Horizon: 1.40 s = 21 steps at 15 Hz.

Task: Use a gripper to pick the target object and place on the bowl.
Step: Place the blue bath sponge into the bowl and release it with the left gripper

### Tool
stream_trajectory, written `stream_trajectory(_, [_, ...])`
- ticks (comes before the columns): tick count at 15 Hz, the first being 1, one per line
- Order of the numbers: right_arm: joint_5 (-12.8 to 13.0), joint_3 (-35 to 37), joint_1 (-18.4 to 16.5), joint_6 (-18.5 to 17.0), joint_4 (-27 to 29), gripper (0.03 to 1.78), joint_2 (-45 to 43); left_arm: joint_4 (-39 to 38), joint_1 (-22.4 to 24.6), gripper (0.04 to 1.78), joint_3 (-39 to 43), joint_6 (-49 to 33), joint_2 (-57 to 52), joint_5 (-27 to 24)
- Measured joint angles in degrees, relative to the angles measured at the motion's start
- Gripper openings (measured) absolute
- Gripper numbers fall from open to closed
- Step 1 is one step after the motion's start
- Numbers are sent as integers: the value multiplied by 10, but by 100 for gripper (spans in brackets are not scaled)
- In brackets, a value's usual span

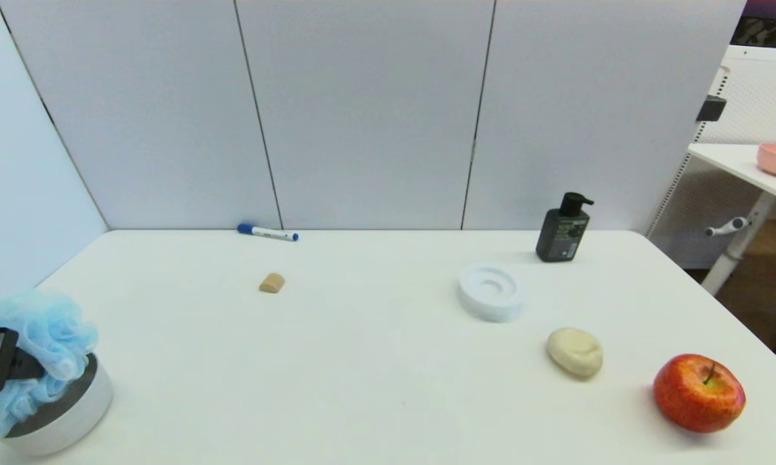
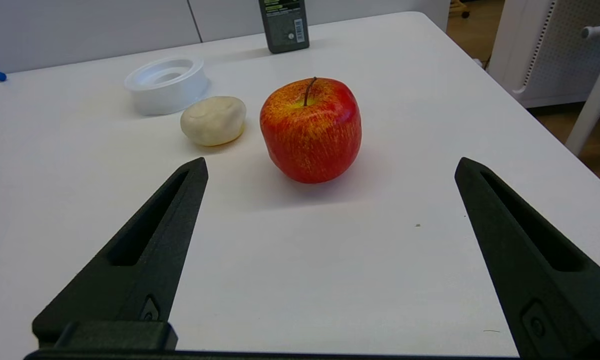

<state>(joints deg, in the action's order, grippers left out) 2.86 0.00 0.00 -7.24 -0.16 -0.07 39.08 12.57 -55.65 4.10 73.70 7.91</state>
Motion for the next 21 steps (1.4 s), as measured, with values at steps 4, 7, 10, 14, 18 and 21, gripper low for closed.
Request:
stream_trajectory(4, [0,0,0,0,0,171,0,0,0,142,-11,-2,-28,-1])
stream_trajectory(7, [0,0,0,0,0,171,0,0,0,151,-28,-6,-47,-2])
stream_trajectory(10, [0,0,0,0,0,171,0,0,0,157,-62,-7,-69,-3])
stream_trajectory(14, [0,0,0,0,0,171,0,-5,-18,163,-155,-4,-100,-3])
stream_trajectory(18, [0,0,0,0,0,171,0,-80,-122,166,-197,-2,-160,-3])
stream_trajectory(21, [0,0,0,0,0,171,0,-99,-159,167,-136,13,-245,-14])
